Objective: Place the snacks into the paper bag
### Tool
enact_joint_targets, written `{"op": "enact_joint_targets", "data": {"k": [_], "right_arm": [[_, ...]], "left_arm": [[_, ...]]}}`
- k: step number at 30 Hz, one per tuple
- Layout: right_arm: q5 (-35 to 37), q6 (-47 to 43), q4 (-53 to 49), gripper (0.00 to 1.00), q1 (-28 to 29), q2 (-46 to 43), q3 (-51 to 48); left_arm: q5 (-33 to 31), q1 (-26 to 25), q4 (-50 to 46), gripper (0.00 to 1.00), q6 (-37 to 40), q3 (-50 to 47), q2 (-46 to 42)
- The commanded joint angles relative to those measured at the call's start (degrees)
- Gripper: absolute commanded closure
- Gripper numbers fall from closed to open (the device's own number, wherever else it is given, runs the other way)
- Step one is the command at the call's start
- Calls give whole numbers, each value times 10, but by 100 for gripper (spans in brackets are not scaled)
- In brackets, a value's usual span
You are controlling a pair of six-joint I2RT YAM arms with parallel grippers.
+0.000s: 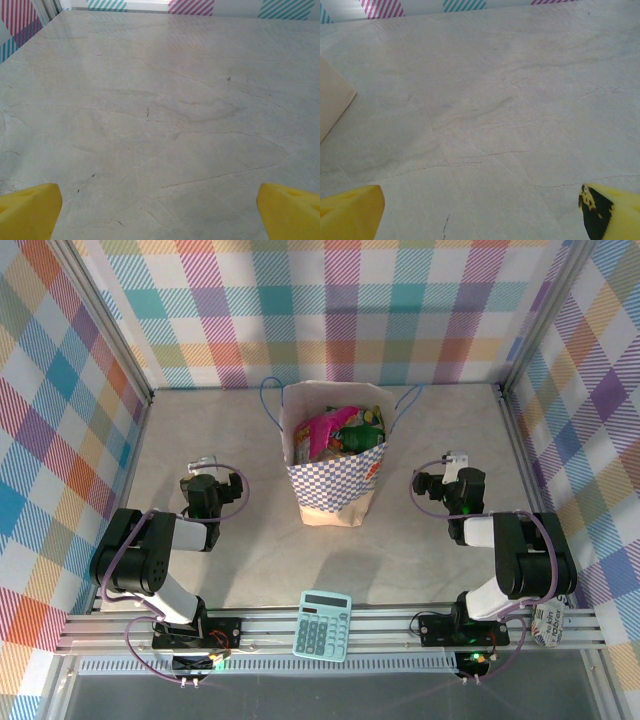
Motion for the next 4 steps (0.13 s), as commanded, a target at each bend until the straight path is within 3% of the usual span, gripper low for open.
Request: {"op": "enact_joint_targets", "data": {"k": [1, 4], "right_arm": [[-14, -3, 6, 1, -3, 6, 11], [-13, -3, 7, 1, -3, 6, 10]], "left_arm": [[12, 2, 1, 0, -6, 5, -1], [12, 2, 1, 0, -6, 5, -1]]}}
